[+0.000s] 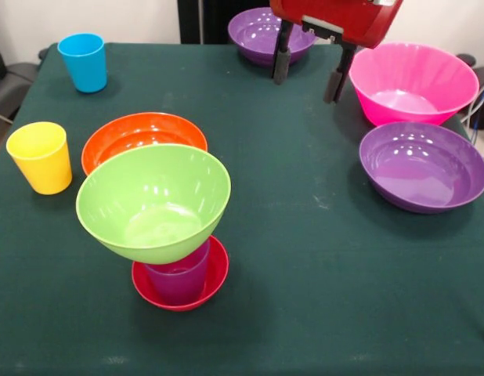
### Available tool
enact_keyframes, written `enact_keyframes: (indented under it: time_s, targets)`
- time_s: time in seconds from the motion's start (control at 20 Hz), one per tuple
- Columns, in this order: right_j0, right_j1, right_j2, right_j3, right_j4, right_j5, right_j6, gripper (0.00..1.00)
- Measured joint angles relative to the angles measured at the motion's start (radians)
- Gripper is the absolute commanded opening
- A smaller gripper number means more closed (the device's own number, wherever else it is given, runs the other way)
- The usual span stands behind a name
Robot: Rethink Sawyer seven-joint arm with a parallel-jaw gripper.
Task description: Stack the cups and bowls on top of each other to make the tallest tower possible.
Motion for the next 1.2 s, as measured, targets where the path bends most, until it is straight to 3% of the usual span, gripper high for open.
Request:
enact_keyframes:
  time_s: [0.8, 1.2]
  targets:
    - [0.068, 0.003, -0.046, 0.029, 0.017, -0.009, 0.003, 1.00]
    - [0.087, 0.018, -0.066, 0.029, 0.024, -0.119, 0.018, 1.00]
